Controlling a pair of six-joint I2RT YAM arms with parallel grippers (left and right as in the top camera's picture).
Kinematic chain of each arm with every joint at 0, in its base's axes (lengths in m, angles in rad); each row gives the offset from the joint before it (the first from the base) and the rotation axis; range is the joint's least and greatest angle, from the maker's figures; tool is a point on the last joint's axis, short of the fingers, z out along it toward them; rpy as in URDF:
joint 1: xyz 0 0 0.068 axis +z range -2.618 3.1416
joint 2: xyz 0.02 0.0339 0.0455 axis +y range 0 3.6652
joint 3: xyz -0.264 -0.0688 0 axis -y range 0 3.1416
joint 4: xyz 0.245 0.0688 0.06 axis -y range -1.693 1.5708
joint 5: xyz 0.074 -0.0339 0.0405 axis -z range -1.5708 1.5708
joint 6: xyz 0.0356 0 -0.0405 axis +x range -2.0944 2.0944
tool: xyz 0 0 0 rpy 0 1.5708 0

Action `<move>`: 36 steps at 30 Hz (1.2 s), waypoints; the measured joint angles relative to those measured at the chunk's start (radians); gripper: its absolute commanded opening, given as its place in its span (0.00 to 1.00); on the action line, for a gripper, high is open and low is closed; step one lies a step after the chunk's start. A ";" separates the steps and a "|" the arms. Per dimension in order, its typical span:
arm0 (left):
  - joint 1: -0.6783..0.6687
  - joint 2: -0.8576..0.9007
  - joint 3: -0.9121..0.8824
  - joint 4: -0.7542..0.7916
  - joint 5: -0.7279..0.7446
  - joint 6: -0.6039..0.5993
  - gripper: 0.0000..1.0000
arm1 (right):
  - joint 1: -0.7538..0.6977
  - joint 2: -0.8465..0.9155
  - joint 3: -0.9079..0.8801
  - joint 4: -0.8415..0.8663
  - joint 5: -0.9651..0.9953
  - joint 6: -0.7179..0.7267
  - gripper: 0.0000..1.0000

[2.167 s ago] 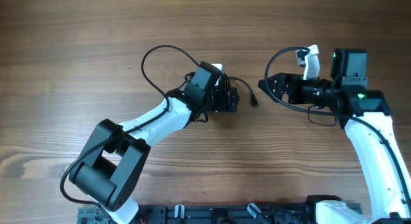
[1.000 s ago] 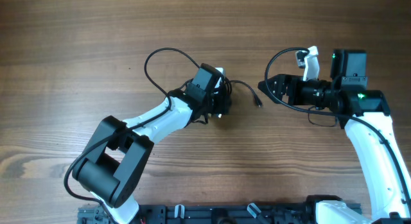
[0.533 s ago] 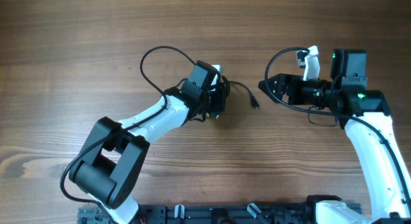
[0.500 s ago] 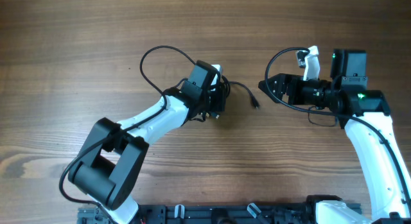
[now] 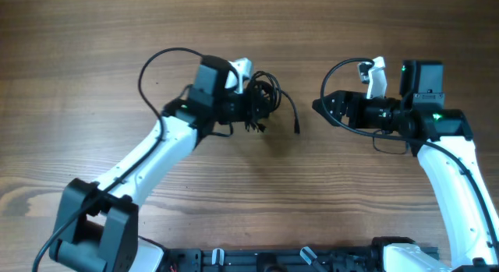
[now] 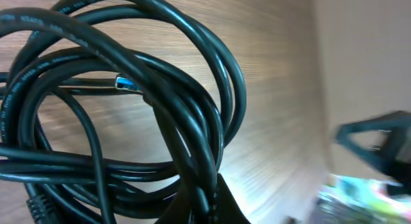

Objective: Untangle cables

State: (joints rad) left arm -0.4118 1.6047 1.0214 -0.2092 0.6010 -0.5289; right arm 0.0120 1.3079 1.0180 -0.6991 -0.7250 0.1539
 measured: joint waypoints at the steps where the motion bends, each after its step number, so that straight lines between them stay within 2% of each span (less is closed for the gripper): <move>1: 0.027 0.000 0.000 0.000 0.064 -0.008 0.04 | 0.013 0.000 0.000 0.000 0.000 0.000 0.99; 8: 0.129 0.000 0.000 0.002 0.375 -0.034 0.04 | 0.108 0.000 0.000 0.060 -0.027 0.043 0.91; 13: 0.161 0.000 0.000 0.057 0.580 -0.036 0.04 | 0.116 0.000 0.000 0.211 -0.148 0.116 0.91; 15: 0.186 -0.001 0.000 0.108 0.711 -0.039 0.04 | 0.116 0.000 0.000 0.215 -0.160 0.130 0.91; 18: 0.215 -0.001 0.000 0.152 0.827 -0.052 0.04 | 0.116 0.000 0.000 0.229 -0.169 0.138 0.91; 22: 0.225 -0.002 0.000 0.232 0.906 -0.061 0.04 | 0.116 0.000 0.000 0.246 -0.172 0.141 0.90; 26: 0.225 -0.002 0.000 0.301 0.931 -0.061 0.04 | 0.116 0.000 0.000 0.249 -0.160 0.146 0.71; 36: 0.186 -0.002 0.000 0.371 0.942 -0.053 0.04 | 0.116 0.000 0.000 0.274 -0.123 0.148 0.65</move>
State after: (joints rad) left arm -0.2260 1.6032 1.0210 0.1619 1.5433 -0.5816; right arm 0.1284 1.3083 1.0183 -0.4248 -0.8482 0.3019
